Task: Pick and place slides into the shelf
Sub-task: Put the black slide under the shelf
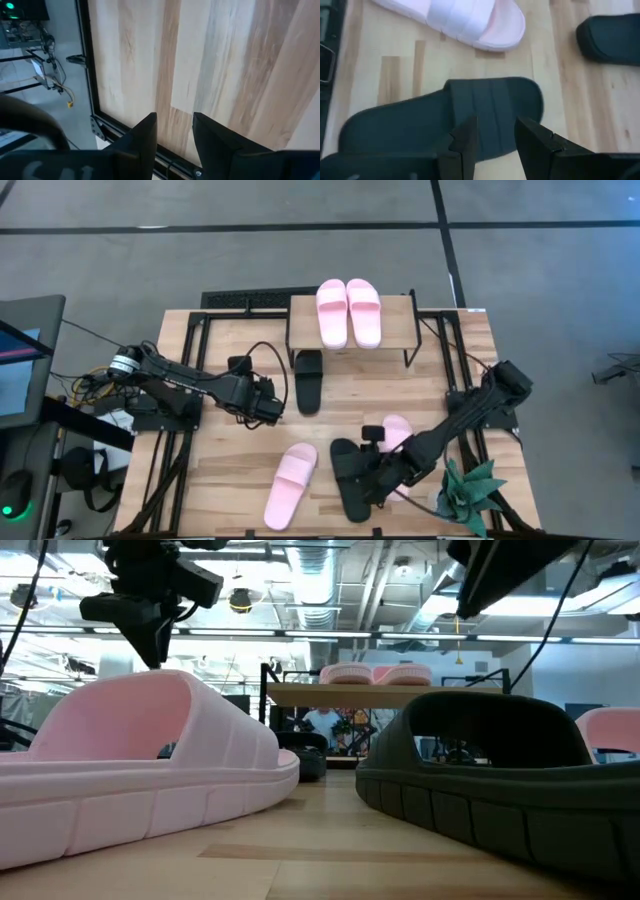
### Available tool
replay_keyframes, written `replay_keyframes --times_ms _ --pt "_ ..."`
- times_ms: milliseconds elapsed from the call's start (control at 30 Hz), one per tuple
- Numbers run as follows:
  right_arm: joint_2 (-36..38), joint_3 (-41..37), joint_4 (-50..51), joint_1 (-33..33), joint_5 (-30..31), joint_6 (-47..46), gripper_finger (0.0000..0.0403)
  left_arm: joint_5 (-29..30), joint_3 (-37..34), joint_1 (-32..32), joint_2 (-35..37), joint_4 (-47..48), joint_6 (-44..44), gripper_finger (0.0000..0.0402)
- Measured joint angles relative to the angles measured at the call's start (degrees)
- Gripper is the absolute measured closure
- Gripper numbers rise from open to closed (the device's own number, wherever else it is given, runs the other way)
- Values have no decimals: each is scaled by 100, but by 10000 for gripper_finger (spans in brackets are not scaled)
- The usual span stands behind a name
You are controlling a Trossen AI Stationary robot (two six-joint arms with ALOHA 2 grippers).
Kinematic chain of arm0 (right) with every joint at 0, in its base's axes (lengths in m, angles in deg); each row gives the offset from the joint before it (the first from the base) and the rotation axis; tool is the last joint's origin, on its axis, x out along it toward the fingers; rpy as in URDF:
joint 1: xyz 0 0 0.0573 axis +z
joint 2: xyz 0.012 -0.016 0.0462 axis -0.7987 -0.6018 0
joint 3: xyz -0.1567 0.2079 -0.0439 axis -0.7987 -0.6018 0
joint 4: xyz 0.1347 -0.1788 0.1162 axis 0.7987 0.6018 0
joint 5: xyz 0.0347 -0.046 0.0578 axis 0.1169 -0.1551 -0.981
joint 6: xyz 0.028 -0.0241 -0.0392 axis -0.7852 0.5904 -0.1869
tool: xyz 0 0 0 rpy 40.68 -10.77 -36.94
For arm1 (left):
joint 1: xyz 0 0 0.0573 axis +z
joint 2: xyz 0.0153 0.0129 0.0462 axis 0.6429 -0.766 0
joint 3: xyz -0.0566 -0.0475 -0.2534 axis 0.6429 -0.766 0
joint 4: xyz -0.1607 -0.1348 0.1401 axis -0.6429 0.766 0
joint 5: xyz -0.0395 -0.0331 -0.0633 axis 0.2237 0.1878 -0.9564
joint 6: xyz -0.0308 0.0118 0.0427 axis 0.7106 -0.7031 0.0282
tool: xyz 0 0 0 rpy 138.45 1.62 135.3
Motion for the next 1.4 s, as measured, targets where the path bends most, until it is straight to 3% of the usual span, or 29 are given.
replay_keyframes --times_ms 600,1100,1400 --pt "-566 -2 -661 328 185 -342 285 262 0 33 0 6 -148 286" --pt "-566 -2 -479 341 156 581 285 264 0 37 0 -184 -118 286" --pt "-566 -184 -1027 305 36 806 285 262 0 37 0 -196 -4 286"
